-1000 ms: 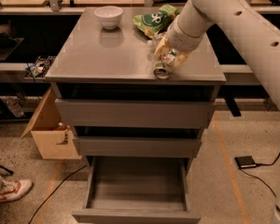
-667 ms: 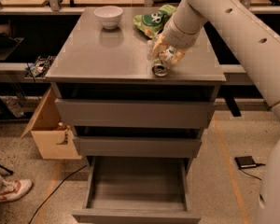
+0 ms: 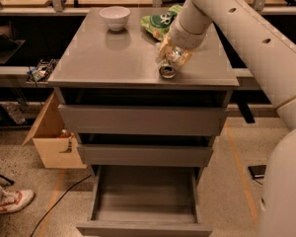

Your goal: Pick 7up can from bottom drawer and place on counter

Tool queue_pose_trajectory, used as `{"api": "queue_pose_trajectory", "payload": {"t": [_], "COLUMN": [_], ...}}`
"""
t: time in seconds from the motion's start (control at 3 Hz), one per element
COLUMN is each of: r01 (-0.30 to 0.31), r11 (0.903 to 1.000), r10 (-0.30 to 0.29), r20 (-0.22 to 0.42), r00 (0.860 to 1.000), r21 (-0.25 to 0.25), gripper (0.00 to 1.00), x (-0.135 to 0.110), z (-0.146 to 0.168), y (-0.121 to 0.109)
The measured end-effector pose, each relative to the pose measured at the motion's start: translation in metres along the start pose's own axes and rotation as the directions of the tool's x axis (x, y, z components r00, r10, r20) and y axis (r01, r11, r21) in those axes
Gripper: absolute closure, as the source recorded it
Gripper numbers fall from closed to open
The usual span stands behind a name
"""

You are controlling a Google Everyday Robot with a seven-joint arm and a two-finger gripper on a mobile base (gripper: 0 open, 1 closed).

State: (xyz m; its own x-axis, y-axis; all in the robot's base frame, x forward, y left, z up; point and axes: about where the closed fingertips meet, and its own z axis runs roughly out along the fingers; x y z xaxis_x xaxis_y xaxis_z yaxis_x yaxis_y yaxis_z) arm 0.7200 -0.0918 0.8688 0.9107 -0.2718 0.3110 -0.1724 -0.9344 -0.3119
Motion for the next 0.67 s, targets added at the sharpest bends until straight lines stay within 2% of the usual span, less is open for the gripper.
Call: {"api": "queue_pose_trajectory", "payload": {"t": [0.67], "r01": [0.000], "r11": [1.0000], "r10": [0.000], "r20": [0.003], "r00": [1.000], "r21": [0.003], "gripper": [0.36], "x": [-0.0010], "z": [0.0062], "y": [-0.0013]}}
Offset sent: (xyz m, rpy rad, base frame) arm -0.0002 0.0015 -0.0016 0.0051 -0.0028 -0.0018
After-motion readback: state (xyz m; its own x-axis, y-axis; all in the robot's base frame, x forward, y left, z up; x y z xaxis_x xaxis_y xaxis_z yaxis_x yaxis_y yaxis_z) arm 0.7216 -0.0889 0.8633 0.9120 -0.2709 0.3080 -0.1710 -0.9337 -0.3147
